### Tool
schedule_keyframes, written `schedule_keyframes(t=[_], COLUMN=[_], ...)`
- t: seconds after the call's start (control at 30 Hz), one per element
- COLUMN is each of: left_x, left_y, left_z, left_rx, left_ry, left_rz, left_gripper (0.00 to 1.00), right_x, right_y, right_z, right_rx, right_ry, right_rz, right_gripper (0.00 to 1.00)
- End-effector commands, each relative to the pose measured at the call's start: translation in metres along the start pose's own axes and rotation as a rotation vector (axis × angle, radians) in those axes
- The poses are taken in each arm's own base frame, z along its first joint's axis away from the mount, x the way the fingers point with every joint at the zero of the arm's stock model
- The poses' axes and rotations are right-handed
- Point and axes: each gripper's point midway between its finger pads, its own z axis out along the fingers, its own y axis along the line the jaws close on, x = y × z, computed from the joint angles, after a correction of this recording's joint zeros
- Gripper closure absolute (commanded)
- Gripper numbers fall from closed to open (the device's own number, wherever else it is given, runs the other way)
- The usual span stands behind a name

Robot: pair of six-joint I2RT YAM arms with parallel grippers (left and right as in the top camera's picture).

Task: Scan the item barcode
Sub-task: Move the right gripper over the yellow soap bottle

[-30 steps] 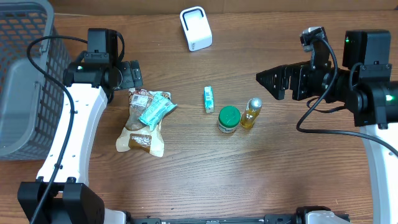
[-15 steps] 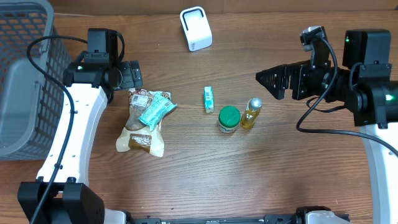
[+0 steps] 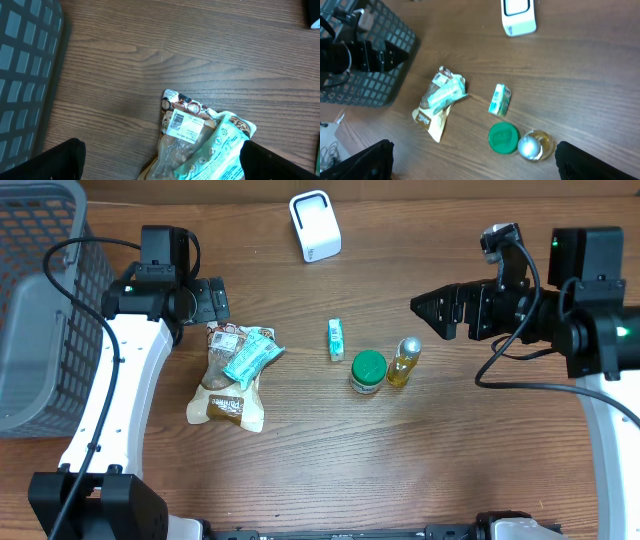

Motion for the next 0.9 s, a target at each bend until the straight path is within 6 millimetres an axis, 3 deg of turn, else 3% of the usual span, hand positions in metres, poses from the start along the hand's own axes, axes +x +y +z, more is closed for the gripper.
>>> schedule_keyframes(t=[0.0, 0.13, 0.27, 0.47, 0.73, 0.87], left_x=[-0.005, -0.005, -0.005, -0.005, -0.005, -0.005], left_y=[0.005, 0.005, 0.005, 0.005, 0.005, 0.005], left_z=[-0.004, -0.004, -0.004, -0.004, -0.004, -0.004], left_rx=[-0.014, -0.014, -0.014, -0.014, -0.014, -0.014], left_ry=[-0.02, -0.02, -0.02, -0.02, -0.02, -0.02], left_rz=[0.004, 0.004, 0.004, 0.004, 0.004, 0.004], left_gripper=[0.0, 0.0, 0.01, 0.01, 0.0, 0.0], right_x=[-0.004, 0.0, 0.008, 0.026, 0.044, 0.054], right_y=[-0.003, -0.011, -0.025, -0.069, -0.064, -0.064], right_z=[0.003, 0.015, 0.026, 0.027, 0.035, 0.044], right_rx=[-0.005, -0.003, 0.03, 0.342, 0.538, 0.639], right_ry=[0.01, 0.051, 0.104, 0.152, 0.177, 0.159], right_rz=[0.007, 0.037, 0.095, 0.315, 0.368, 0.385], right_gripper=[0.0, 0.01, 0.1, 0.16, 0.17, 0.11])
